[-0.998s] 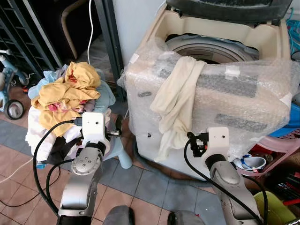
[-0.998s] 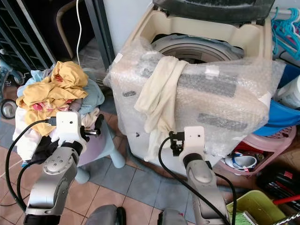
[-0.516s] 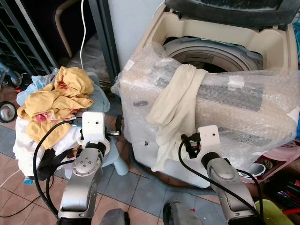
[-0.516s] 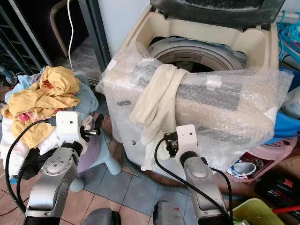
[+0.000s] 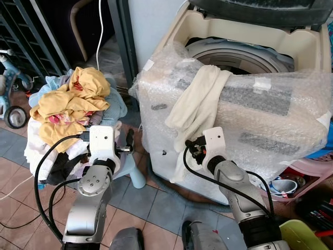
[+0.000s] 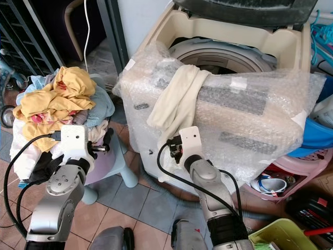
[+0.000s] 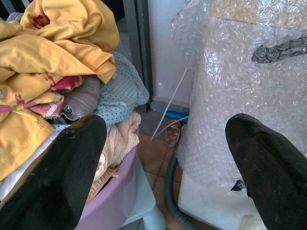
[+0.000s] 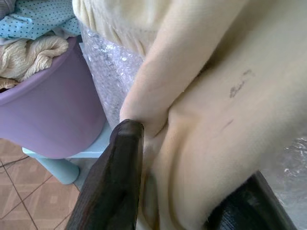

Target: Clothes washing

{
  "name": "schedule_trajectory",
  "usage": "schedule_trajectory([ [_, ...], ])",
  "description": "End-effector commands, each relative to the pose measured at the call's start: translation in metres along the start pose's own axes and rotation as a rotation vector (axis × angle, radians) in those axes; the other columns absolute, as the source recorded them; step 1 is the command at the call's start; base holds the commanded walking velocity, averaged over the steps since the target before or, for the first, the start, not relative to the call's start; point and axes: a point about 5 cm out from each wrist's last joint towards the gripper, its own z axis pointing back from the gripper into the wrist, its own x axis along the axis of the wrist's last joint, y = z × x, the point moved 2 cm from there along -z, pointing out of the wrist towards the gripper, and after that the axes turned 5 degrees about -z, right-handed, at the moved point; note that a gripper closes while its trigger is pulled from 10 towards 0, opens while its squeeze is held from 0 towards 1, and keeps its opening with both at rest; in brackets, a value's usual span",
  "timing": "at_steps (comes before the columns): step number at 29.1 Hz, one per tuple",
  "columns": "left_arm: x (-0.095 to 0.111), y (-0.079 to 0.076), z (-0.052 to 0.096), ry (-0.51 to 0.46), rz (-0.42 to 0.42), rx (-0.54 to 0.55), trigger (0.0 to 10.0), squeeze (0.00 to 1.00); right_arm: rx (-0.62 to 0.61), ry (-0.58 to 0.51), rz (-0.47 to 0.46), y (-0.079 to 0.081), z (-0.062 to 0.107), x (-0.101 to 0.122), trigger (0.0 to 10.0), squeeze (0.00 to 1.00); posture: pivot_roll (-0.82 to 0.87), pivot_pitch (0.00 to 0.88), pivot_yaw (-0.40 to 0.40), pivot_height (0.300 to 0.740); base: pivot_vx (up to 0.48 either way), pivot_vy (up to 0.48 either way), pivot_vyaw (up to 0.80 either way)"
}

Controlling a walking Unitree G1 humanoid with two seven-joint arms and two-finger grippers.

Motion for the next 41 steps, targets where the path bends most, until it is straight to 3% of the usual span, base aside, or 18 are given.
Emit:
schedule_trajectory([
  [1, 0.000, 0.003, 0.000, 0.007, -0.012, 0.013, 10.0, 0.00, 0.032, 0.037, 0.006, 0.006, -0.003, -0.005, 0.0, 0.00, 0.02, 0.145, 0.030, 0.740, 0.000, 0.000, 0.00],
  [10, 0.000, 0.000, -0.002, 0.006, -0.011, 0.007, 10.0, 0.00, 0.024, 0.050, -0.001, 0.005, -0.006, -0.010, 0.0, 0.00, 0.02, 0.141, 0.031, 0.740, 0.000, 0.000, 0.00],
  [23, 0.002, -0.004, -0.007, 0.003, 0.015, -0.009, 10.0, 0.00, 0.043, -0.059, 0.010, -0.005, -0.007, 0.021, 0.0, 0.00, 0.00, 0.133, 0.023, 0.740, 0.000, 0.000, 0.00],
  [27, 0.002, -0.008, -0.008, 0.000, 0.023, -0.022, 10.0, 0.00, 0.158, -0.164, 0.034, -0.008, -0.004, 0.062, 0.0, 0.00, 0.00, 0.122, 0.021, 0.740, 0.000, 0.000, 0.00],
  [28, 0.002, -0.008, -0.008, 0.000, 0.023, -0.022, 10.0, 0.00, 0.158, -0.164, 0.034, -0.008, -0.004, 0.062, 0.0, 0.00, 0.00, 0.122, 0.021, 0.740, 0.000, 0.000, 0.00],
  [29, 0.003, -0.008, -0.010, -0.003, 0.023, -0.021, 10.0, 0.00, 0.234, -0.227, 0.025, -0.008, -0.001, 0.089, 0.0, 0.00, -0.01, 0.113, 0.017, 0.740, 0.000, 0.000, 0.00],
  [33, 0.005, -0.008, -0.013, -0.012, 0.025, -0.019, 10.0, 0.00, 0.361, -0.353, 0.084, -0.010, 0.008, 0.147, 0.0, 0.00, -0.01, 0.102, 0.014, 0.740, 0.000, 0.000, 0.00],
  [35, 0.005, -0.009, -0.014, -0.014, 0.026, -0.018, 10.0, 0.00, 0.355, -0.418, 0.164, -0.017, 0.012, 0.172, 0.0, 0.00, -0.01, 0.093, 0.009, 0.740, 0.000, 0.000, 0.00],
  [36, 0.006, -0.009, -0.015, -0.016, 0.028, -0.019, 10.0, 0.00, 0.334, -0.467, 0.173, -0.024, 0.015, 0.192, 0.0, 0.00, -0.01, 0.092, 0.009, 0.740, 0.000, 0.000, 0.00],
  [37, 0.006, -0.009, -0.015, -0.016, 0.028, -0.019, 10.0, 0.00, 0.334, -0.467, 0.173, -0.024, 0.015, 0.192, 0.0, 0.00, -0.01, 0.092, 0.009, 0.740, 0.000, 0.000, 0.00],
  [39, 0.006, -0.010, -0.016, -0.018, 0.030, -0.019, 10.0, 0.00, 0.299, -0.556, 0.188, -0.037, 0.022, 0.231, 0.0, 0.00, -0.01, 0.083, 0.007, 0.740, 0.000, 0.000, 0.00],
  [41, 0.005, -0.010, -0.016, -0.018, 0.031, -0.017, 10.0, 0.00, 0.308, -0.579, 0.216, -0.042, 0.028, 0.249, 0.0, 0.00, -0.01, 0.075, 0.004, 0.740, 0.000, 0.000, 0.00],
])
